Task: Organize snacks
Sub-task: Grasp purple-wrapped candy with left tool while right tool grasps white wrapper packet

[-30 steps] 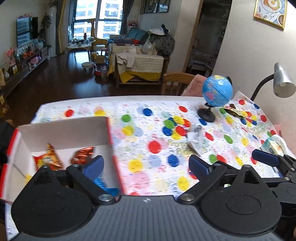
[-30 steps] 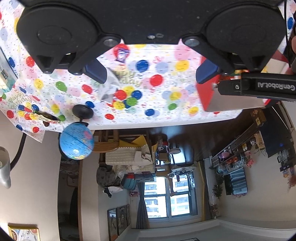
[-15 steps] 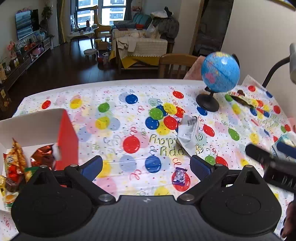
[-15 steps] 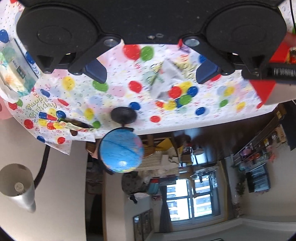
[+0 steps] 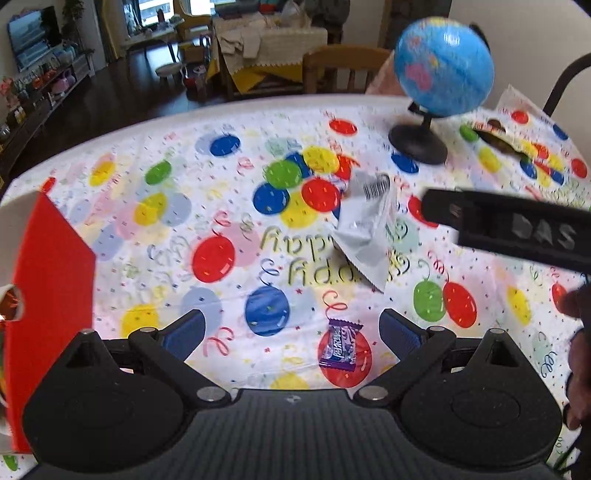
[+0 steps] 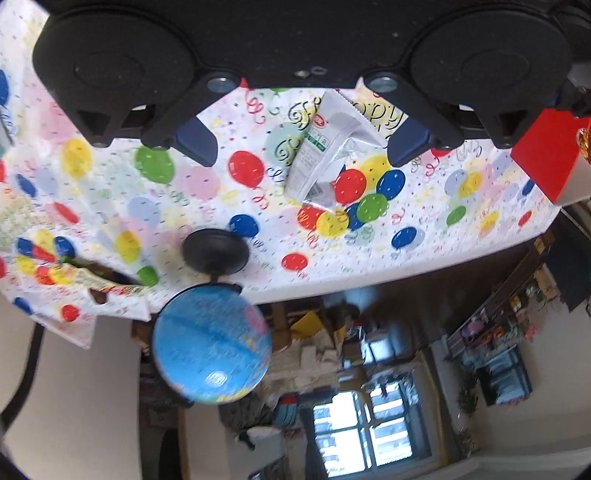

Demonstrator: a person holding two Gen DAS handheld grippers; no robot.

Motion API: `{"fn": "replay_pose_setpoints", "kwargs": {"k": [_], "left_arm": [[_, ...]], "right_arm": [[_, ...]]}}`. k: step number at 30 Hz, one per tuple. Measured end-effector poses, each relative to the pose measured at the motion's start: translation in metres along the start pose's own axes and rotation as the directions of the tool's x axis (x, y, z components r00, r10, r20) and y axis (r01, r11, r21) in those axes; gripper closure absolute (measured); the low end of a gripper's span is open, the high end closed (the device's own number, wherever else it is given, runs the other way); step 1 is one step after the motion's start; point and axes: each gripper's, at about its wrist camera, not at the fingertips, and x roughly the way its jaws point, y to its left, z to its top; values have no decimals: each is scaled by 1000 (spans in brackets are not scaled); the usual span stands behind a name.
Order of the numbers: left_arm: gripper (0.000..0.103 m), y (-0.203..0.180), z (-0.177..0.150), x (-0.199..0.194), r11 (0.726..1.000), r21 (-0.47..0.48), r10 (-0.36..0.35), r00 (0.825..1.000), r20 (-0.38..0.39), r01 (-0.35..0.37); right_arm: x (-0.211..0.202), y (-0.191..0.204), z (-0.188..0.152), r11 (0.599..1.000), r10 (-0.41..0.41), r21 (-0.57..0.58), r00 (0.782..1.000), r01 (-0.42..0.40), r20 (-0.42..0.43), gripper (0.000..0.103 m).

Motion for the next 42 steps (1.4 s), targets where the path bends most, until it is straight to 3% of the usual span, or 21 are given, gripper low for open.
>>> {"fn": "replay_pose_setpoints", "kwargs": {"k": [9,17,19,26,32,35,38,42], "left_arm": [[4,-16,-5,31,999,41,-10,1000,-26,11],[31,-38,-21,36,996,89,13,1000,2,-13],[44,-41,-24,37,995,96,18,1000,2,-18],[67,-41,-30,41,997,67,25,1000,-3,-25],[79,-44,-32,39,997,74,21,1000,7,-21],[82,-45,-32,39,996,92,14,1000,10,-15],[83,-46,-32,40,994,104,12,1000,15,-13],[83,-42,-32,39,996,90,11,1000,12,-12]], "right_arm": [[60,5,11,1000,29,-7,998,-30,-57,8],[86,10,6,999,28,-42,995,-32,-92,18],[90,11,5,998,27,-51,995,-32,-98,22],[102,9,-1,999,17,-37,992,-22,-125,31],[98,9,-2,998,54,-17,991,-56,-123,51],[95,7,-3,998,58,-10,992,-60,-116,73],[92,4,-5,997,76,3,990,-76,-119,86],[80,1,-6,998,67,2,992,-67,-104,87]]}}
